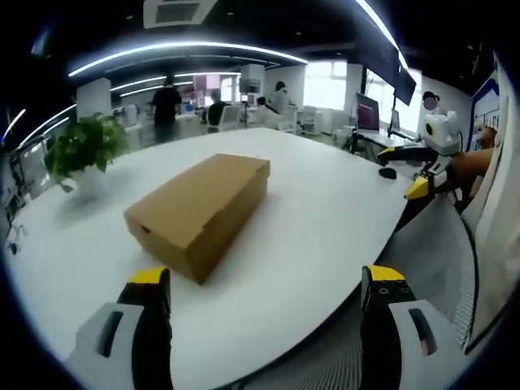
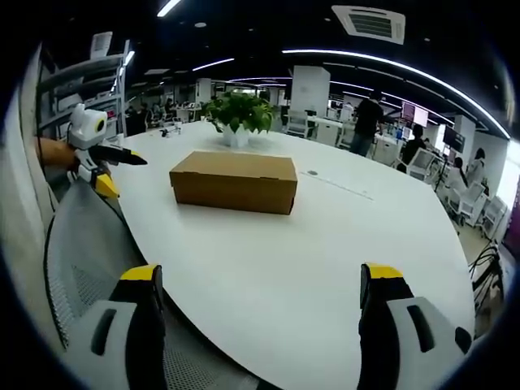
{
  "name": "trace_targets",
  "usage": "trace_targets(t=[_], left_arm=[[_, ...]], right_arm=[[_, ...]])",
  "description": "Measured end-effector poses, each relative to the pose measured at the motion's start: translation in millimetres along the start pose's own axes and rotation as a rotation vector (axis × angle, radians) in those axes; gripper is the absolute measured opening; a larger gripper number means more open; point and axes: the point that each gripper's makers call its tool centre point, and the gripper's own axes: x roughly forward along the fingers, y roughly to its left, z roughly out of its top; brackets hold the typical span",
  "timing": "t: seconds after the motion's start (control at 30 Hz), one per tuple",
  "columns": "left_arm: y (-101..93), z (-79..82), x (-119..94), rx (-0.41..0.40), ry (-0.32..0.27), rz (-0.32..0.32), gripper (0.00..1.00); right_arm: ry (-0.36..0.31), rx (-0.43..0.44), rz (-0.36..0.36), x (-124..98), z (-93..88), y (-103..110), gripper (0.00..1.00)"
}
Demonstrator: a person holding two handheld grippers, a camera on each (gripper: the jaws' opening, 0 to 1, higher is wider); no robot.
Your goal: Operate the shoe box by opening the lid, removing the specified soft item, and placing it in the target area until the item is outside and the box remains undamaged.
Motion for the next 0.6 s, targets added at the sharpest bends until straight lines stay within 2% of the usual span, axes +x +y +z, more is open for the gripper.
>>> trace_targets(t=[0.6], left_arm=[[10.3,-1.6,5.0,-0.002,0.019,0.039,1.00]], right_arm=[[0.018,-0.019,0.033,3.2,2.8,-4.9,0.96]])
